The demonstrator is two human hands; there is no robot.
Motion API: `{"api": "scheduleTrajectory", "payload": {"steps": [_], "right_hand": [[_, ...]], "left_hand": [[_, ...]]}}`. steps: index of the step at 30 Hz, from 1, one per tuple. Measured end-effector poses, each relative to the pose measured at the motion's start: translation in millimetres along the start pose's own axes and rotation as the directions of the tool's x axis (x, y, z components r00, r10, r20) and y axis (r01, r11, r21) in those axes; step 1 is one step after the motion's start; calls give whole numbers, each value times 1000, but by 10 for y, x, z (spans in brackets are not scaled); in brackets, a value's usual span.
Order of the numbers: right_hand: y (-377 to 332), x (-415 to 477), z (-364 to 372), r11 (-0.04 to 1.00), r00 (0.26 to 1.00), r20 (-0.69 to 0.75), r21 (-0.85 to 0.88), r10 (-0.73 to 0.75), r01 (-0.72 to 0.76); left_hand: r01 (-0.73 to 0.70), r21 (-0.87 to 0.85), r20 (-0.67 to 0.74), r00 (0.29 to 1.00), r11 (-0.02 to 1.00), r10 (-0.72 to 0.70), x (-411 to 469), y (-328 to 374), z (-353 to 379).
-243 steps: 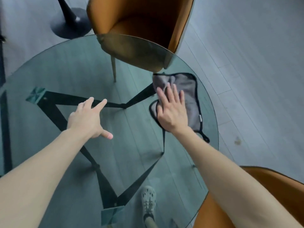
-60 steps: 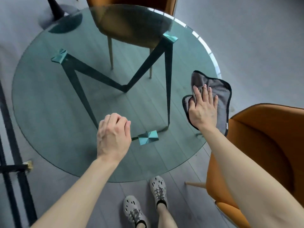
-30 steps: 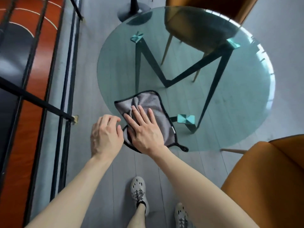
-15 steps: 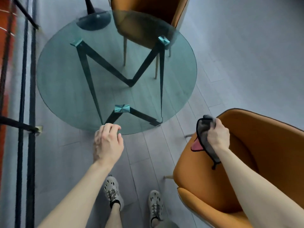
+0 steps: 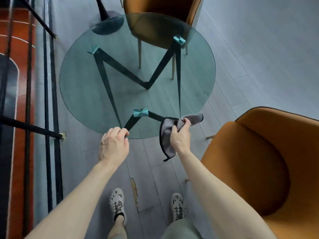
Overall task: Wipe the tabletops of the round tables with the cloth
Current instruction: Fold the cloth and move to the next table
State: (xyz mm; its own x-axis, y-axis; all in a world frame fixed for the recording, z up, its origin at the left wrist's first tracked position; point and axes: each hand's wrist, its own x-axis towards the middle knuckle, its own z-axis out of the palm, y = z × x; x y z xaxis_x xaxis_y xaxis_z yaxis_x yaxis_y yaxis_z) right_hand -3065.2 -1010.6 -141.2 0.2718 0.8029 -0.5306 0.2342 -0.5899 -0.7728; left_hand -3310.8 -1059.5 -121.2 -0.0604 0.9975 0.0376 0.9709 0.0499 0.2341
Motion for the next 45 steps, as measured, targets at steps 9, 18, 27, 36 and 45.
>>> {"api": "scheduleTrajectory", "payload": {"steps": [9,18,27,36,45], "right_hand": [[379,-354,825,938,957,-125,-266,-263,223],[-136,-650,1967,861,932,-97,-425,-349,278],[-63,-740,1791,716,887,232,-525,-399,460],[-34,-559,1614,445,663,188,-608,-725,658],[-474,-397,2086,333,566,259,-594,-783,733]], "left_hand": [[-234,-45,-25,972,971,233,240,-1030,146],[256,-427,427,903,867,-57,28,-1405,238],[808,-497,861,504,-316,-65,388,-998,362],[677,-597,795,425,-431,-433,490,-736,630],[704,-647,701,400,-292,-590,1031,-1906,565]]}}
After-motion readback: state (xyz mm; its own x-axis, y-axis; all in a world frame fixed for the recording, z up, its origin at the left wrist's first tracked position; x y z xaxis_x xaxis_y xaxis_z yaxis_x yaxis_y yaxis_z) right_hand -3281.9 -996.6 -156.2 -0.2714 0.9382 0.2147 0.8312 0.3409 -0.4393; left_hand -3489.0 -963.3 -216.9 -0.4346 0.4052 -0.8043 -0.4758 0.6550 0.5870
